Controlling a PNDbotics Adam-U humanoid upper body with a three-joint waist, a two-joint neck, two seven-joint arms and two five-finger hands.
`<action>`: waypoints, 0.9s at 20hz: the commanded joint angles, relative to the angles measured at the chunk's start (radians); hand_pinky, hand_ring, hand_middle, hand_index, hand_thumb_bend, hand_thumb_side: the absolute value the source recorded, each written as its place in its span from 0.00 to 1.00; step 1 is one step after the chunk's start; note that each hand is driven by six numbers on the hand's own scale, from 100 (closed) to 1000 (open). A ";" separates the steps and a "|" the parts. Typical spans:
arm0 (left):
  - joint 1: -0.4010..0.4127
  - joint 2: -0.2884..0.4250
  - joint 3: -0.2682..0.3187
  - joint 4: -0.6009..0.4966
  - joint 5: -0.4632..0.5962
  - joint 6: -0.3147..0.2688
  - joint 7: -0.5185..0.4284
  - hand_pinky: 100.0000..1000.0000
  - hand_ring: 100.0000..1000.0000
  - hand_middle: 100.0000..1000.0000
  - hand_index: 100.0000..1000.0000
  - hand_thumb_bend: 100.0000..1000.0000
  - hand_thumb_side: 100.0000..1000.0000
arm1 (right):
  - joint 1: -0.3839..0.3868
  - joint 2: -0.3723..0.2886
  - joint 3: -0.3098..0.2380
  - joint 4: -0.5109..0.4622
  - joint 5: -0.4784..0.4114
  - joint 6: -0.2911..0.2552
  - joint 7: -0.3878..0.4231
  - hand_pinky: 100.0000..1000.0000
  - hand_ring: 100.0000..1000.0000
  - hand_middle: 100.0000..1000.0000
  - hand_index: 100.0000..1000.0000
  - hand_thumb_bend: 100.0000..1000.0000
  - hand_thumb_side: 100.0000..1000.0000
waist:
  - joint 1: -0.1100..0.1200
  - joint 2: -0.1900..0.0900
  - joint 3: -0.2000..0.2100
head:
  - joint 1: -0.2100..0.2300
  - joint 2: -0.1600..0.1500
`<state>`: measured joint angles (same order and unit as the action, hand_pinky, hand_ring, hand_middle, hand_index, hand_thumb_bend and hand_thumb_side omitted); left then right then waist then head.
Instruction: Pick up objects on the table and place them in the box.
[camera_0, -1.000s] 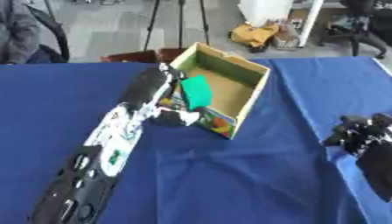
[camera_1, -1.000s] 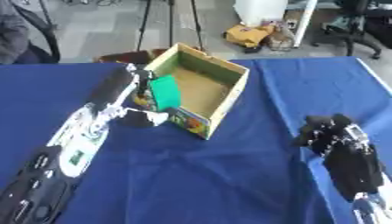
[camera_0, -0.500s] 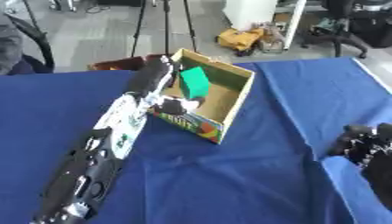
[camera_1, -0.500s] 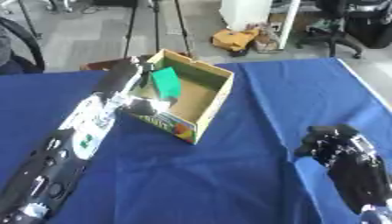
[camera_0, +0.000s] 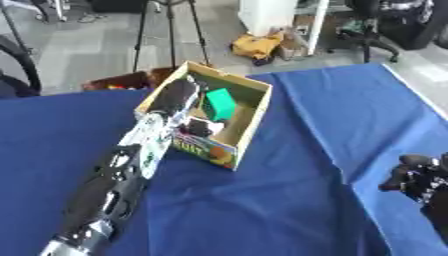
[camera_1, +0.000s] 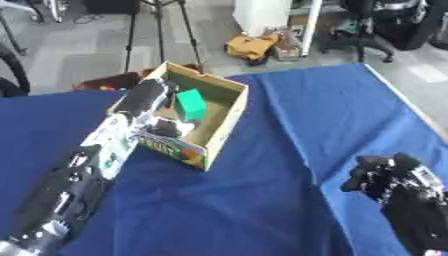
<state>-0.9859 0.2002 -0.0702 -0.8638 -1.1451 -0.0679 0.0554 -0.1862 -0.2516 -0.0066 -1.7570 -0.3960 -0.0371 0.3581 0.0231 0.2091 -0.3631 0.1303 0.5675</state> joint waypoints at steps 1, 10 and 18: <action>-0.034 0.034 0.020 0.014 -0.027 0.006 0.006 0.48 0.55 0.31 0.56 0.17 0.42 | -0.013 -0.018 0.001 -0.011 -0.006 0.000 0.008 0.60 0.53 0.53 0.71 0.00 0.87 | -0.002 -0.014 -0.008 | 0.006 -0.016; -0.035 0.047 0.031 0.042 -0.078 0.008 0.005 0.50 0.58 0.37 0.61 0.45 0.79 | -0.015 -0.020 0.002 -0.009 -0.006 0.001 0.012 0.60 0.53 0.53 0.71 0.00 0.87 | 0.003 -0.018 -0.022 | 0.008 -0.016; -0.034 0.046 0.036 0.052 -0.132 0.004 -0.041 0.53 0.61 0.41 0.64 0.46 0.89 | -0.015 -0.020 0.001 -0.008 -0.006 0.002 0.014 0.60 0.53 0.53 0.71 0.00 0.87 | 0.007 -0.019 -0.023 | 0.005 -0.016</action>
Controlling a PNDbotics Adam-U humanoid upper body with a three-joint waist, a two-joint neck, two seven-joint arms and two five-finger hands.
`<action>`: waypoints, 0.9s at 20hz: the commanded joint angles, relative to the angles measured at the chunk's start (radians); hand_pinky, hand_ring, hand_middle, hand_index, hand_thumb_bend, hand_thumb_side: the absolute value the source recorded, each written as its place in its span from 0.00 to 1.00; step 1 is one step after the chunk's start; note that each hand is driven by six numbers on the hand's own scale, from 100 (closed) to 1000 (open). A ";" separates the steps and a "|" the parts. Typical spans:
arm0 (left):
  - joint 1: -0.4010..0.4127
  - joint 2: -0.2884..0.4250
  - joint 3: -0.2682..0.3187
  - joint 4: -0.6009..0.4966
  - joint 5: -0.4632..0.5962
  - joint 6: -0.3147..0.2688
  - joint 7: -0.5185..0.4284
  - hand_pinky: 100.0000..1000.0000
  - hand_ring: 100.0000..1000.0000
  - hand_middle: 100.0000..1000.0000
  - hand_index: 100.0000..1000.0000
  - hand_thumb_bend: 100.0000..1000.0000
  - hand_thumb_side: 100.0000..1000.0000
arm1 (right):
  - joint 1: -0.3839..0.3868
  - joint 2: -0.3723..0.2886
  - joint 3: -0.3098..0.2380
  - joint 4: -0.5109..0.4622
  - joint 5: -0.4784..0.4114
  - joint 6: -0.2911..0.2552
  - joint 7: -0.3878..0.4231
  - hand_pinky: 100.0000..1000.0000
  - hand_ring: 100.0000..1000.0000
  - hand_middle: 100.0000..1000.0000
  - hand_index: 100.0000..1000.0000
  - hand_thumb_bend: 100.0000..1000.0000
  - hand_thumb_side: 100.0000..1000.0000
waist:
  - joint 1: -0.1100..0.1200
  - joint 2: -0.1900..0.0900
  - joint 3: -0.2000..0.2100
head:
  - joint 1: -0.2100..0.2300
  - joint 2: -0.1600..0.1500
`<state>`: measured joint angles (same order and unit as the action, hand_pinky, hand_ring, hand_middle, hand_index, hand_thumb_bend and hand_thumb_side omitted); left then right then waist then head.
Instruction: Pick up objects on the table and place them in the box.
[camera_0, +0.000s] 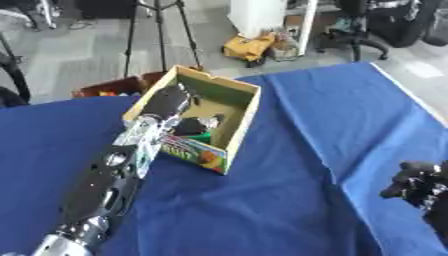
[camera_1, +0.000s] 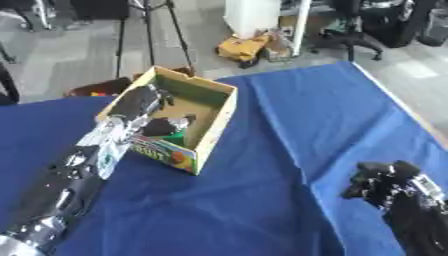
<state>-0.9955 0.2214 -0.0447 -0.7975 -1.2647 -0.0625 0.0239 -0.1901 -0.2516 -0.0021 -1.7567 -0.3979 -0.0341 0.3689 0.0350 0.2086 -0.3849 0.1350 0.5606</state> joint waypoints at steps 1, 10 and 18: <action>-0.023 0.024 0.011 -0.017 -0.010 -0.002 -0.010 0.53 0.61 0.40 0.64 0.45 0.88 | -0.011 -0.021 -0.004 -0.009 -0.004 -0.001 0.003 0.60 0.53 0.53 0.71 0.00 0.87 | -0.004 -0.019 0.000 | 0.000 -0.009; 0.028 0.042 -0.014 -0.179 0.237 -0.040 0.038 0.52 0.67 0.41 0.62 0.23 0.81 | 0.004 -0.021 -0.016 -0.007 0.003 -0.005 -0.005 0.61 0.53 0.53 0.71 0.00 0.87 | -0.008 -0.033 0.053 | -0.027 -0.002; 0.193 0.136 -0.073 -0.517 0.838 -0.060 -0.040 0.57 0.77 0.41 0.60 0.07 0.96 | 0.020 -0.026 -0.033 -0.008 0.004 -0.006 -0.020 0.61 0.53 0.53 0.71 0.00 0.86 | -0.014 -0.045 0.148 | -0.076 0.008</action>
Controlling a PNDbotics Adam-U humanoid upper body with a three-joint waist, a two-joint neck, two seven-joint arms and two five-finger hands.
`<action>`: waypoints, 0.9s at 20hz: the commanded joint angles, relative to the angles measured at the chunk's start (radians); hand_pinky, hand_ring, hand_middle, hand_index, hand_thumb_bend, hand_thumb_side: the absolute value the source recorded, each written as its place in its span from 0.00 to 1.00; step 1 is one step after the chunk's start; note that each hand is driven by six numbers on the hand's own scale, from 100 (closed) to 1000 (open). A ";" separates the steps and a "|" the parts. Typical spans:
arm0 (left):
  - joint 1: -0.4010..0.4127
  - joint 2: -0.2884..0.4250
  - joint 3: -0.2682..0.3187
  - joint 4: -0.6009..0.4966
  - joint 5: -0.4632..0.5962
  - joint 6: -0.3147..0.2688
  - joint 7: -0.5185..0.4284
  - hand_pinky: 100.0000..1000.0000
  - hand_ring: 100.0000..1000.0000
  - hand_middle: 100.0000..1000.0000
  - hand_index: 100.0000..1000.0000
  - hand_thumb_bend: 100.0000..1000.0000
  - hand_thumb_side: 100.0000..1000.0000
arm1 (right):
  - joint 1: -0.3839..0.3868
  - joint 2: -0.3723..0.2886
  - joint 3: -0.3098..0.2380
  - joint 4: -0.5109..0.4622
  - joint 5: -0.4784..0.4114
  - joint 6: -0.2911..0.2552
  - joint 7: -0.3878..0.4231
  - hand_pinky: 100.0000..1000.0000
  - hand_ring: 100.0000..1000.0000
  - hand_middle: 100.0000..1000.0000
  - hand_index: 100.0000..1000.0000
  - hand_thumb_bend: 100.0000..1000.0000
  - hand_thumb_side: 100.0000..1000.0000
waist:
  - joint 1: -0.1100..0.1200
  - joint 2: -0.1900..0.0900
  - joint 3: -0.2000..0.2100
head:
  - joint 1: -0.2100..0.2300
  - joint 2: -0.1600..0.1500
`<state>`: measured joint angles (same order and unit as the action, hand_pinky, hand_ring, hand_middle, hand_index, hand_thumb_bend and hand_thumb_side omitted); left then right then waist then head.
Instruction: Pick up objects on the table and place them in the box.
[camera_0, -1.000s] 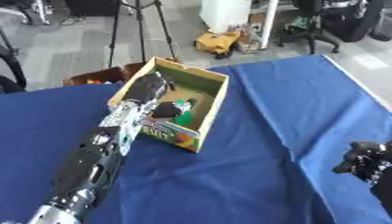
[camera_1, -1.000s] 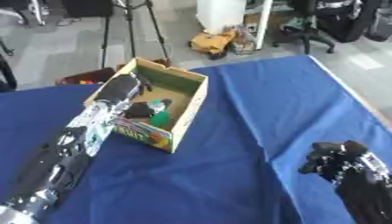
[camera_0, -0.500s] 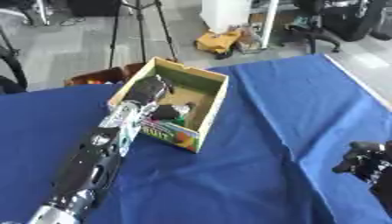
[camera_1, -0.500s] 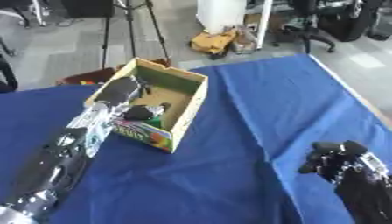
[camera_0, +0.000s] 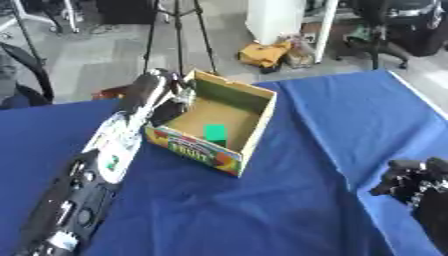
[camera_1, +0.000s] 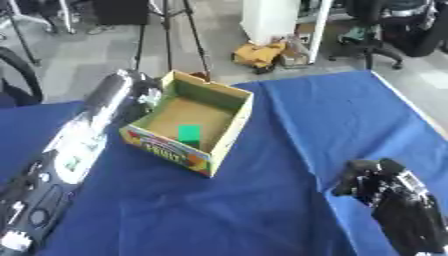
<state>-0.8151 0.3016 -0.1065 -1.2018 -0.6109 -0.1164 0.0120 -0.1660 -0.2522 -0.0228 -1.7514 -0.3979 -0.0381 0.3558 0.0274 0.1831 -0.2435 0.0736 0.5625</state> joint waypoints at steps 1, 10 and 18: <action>0.037 0.073 -0.014 -0.157 0.265 -0.003 -0.041 0.57 0.77 0.41 0.60 0.08 0.96 | -0.003 -0.025 -0.014 -0.014 0.004 -0.002 -0.008 0.61 0.53 0.53 0.71 0.00 0.86 | -0.008 -0.021 0.017 | -0.019 0.007; 0.294 0.165 0.045 -0.457 0.696 0.042 -0.078 0.54 0.78 0.40 0.59 0.18 0.97 | 0.021 -0.029 -0.033 -0.012 0.010 -0.010 -0.027 0.61 0.53 0.53 0.71 0.00 0.87 | -0.019 -0.032 0.110 | -0.054 0.019; 0.452 0.153 0.093 -0.494 0.786 0.077 -0.055 0.53 0.79 0.39 0.58 0.22 1.00 | 0.028 -0.031 -0.038 -0.012 0.018 -0.012 -0.035 0.61 0.53 0.53 0.71 0.00 0.86 | -0.024 -0.031 0.177 | -0.075 0.027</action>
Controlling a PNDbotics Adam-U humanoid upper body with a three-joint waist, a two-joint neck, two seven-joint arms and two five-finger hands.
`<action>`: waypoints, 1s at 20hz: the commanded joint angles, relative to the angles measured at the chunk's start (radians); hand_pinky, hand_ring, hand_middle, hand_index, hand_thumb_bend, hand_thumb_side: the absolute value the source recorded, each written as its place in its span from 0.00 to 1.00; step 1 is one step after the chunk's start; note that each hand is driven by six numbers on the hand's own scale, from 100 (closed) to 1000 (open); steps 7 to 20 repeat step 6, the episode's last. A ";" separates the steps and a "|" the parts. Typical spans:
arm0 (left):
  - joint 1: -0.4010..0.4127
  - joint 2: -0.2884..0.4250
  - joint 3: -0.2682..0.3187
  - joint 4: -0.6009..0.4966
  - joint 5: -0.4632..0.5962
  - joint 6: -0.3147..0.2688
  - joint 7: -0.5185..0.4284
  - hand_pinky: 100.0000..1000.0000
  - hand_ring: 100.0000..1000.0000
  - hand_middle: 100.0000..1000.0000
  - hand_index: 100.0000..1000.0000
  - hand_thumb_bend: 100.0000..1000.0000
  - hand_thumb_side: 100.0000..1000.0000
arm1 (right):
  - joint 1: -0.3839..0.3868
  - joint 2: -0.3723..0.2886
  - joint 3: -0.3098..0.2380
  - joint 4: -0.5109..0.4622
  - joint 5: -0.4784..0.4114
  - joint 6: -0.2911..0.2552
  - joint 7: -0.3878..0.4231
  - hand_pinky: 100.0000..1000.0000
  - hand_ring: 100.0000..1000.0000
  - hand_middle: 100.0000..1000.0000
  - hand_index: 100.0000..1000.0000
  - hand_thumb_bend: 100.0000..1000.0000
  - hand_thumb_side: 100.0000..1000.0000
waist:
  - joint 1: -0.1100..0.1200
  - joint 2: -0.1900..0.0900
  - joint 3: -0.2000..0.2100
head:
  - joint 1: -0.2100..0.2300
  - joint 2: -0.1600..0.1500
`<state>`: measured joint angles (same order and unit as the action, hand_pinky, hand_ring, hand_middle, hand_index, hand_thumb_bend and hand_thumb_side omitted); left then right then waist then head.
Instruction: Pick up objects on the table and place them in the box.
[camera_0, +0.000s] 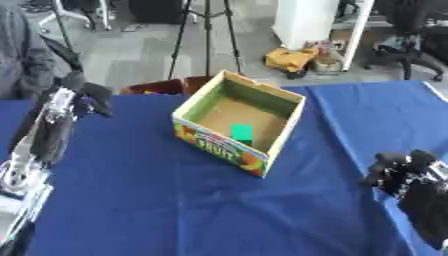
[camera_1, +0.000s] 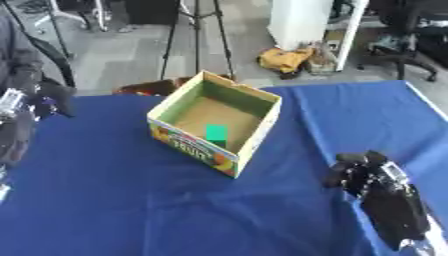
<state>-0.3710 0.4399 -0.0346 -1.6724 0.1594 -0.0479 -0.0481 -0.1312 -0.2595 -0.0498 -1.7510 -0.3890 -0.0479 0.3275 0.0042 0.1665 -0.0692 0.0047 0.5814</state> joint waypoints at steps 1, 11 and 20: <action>0.026 0.010 0.024 -0.022 0.017 0.010 0.006 0.53 0.79 0.39 0.58 0.22 1.00 | -0.008 -0.025 -0.013 -0.014 0.008 -0.004 -0.009 0.61 0.53 0.53 0.71 0.00 0.86 | 0.000 -0.014 0.007 | -0.008 0.007; 0.085 -0.013 0.031 -0.016 0.009 0.006 -0.008 0.53 0.79 0.38 0.57 0.23 1.00 | -0.014 -0.029 -0.021 -0.018 0.000 -0.008 -0.020 0.61 0.53 0.53 0.71 0.00 0.85 | -0.004 -0.012 0.019 | -0.015 0.009; 0.085 -0.013 0.031 -0.016 0.009 0.006 -0.008 0.53 0.79 0.38 0.57 0.23 1.00 | -0.014 -0.029 -0.021 -0.018 0.000 -0.008 -0.020 0.61 0.53 0.53 0.71 0.00 0.85 | -0.004 -0.012 0.019 | -0.015 0.009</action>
